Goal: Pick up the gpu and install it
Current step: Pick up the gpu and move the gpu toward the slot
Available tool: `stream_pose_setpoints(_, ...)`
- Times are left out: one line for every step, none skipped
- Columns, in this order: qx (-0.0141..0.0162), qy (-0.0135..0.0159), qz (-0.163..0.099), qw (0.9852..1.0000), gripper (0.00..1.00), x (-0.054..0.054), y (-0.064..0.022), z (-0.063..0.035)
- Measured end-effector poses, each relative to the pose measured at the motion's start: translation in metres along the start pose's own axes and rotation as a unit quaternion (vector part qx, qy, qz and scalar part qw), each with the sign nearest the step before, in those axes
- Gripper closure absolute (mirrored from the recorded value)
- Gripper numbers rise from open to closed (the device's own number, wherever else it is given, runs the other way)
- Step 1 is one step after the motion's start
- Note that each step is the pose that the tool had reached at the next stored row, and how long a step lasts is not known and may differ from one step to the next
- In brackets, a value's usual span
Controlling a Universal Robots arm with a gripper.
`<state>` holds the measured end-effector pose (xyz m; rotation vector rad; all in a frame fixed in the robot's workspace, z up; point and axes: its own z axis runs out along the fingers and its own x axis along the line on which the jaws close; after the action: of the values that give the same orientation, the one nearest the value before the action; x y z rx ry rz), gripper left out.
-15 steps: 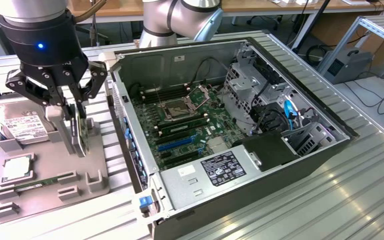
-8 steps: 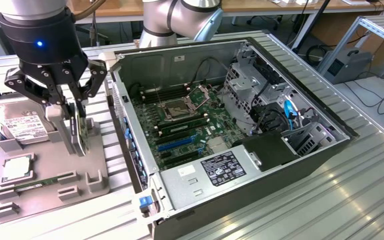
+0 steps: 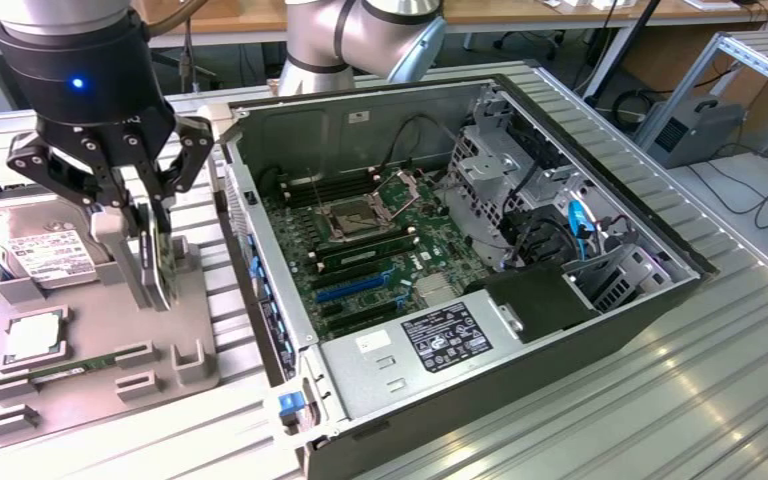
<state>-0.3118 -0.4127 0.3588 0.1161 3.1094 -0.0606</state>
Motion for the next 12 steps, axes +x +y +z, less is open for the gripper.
stream_pose_setpoints(0.0,0.0,0.0,1.0,0.73,0.0,0.0,-0.0004)
stream_pose_setpoints(0.0,0.0,0.0,1.0,0.73,0.0,0.0,-0.0007)
stream_pose_setpoints(0.0,0.0,0.0,1.0,0.73,0.0,-0.0001,-0.0011)
stream_pose_setpoints(0.0,0.0,0.0,1.0,0.73,0.0,-0.0001,-0.0015)
stream_pose_setpoints(0.0,0.0,0.0,1.0,0.73,-0.0001,-0.0001,-0.0019)
stream_pose_setpoints(0.0,0.0,0.0,1.0,0.73,-0.0001,-0.0001,-0.0022)
stream_pose_setpoints(0.0,0.0,0.0,1.0,0.73,-0.0001,-0.0001,-0.003)
stream_pose_setpoints(0.0,0.0,0.0,1.0,0.73,-0.0001,-0.0002,-0.0036)
stream_pose_setpoints(0.0,0.0,0.0,1.0,0.73,-0.0001,-0.0002,-0.0041)
stream_pose_setpoints(0.0,0.0,0.0,1.0,0.73,-0.0001,-0.0002,-0.0046)
stream_pose_setpoints(0.0,0.0,0.0,1.0,0.73,-0.0002,-0.0002,-0.0051)
stream_pose_setpoints(0.0,0.0,0.0,1.0,0.73,-0.0002,-0.0002,-0.0055)
